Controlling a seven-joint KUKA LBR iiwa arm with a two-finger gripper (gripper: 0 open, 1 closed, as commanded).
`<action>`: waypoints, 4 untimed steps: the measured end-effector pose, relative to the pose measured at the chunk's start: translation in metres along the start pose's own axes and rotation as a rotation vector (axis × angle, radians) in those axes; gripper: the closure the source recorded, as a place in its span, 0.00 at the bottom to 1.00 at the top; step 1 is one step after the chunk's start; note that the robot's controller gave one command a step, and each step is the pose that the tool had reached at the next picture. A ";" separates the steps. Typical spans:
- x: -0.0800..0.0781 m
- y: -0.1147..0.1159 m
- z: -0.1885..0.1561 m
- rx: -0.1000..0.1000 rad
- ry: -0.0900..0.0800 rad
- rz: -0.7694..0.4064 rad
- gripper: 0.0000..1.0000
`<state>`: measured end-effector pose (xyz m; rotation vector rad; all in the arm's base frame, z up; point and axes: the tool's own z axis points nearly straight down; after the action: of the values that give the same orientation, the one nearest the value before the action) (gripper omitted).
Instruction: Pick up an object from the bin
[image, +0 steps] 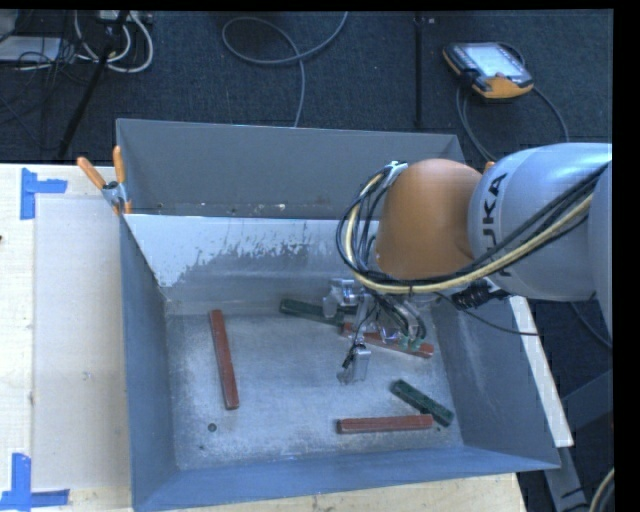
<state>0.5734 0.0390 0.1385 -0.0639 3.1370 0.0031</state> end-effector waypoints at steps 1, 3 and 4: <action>-0.004 -0.058 0.041 0.003 0.009 0.003 0.00; -0.016 -0.074 0.068 0.002 0.002 0.039 1.00; -0.016 -0.074 0.068 0.002 0.002 0.039 1.00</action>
Offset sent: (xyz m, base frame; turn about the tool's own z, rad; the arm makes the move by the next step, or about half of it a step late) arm 0.0360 -0.1131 -0.0619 -0.1011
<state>0.5925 -0.0339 0.0709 -0.0027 3.1395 0.0002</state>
